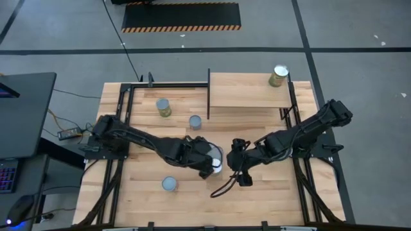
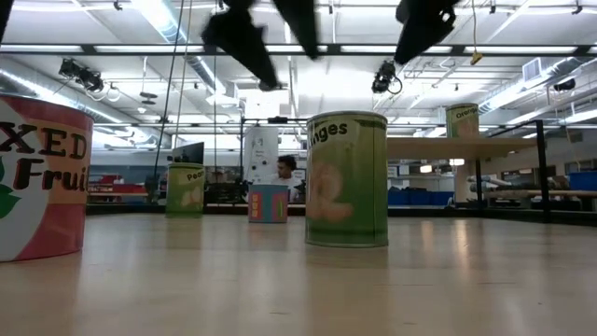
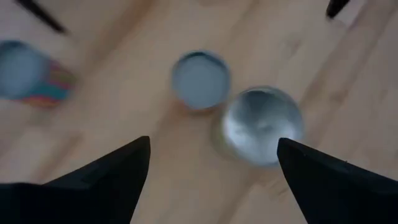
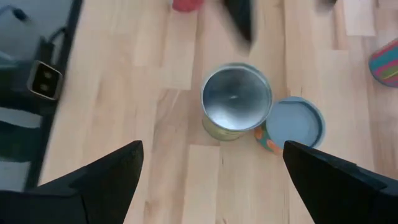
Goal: Pick and place cans onto a shelf
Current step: Put the large canned oranges on the shelf
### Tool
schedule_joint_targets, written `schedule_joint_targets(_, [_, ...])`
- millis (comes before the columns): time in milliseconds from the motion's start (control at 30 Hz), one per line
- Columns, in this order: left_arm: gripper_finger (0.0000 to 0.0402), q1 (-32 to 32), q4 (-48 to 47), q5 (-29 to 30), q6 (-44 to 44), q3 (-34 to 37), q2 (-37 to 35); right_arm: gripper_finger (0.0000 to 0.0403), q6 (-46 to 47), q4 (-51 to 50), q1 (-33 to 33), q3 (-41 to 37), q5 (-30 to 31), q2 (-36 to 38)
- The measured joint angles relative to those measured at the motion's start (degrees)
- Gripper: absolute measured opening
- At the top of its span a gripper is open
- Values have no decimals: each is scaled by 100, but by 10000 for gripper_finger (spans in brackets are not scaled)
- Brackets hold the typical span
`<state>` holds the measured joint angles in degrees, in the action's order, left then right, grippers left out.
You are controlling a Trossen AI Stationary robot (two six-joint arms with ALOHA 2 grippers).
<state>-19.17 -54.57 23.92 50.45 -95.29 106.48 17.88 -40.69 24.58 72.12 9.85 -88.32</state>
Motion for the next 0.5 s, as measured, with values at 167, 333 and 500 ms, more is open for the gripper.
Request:
schedule_joint_targets(167, [357,-174,-1737,532,383,-2,-618,392,-497,361,-49,0,52,-437])
schedule_joint_targets(333, [357,-316,-2962,946,1047,4,-1100,391,112,794,-231,0,254,-776])
schedule_joint_targets(500, [357,-312,-3577,1144,720,9,-1446,384,2252,818,-168,2,876,-903])
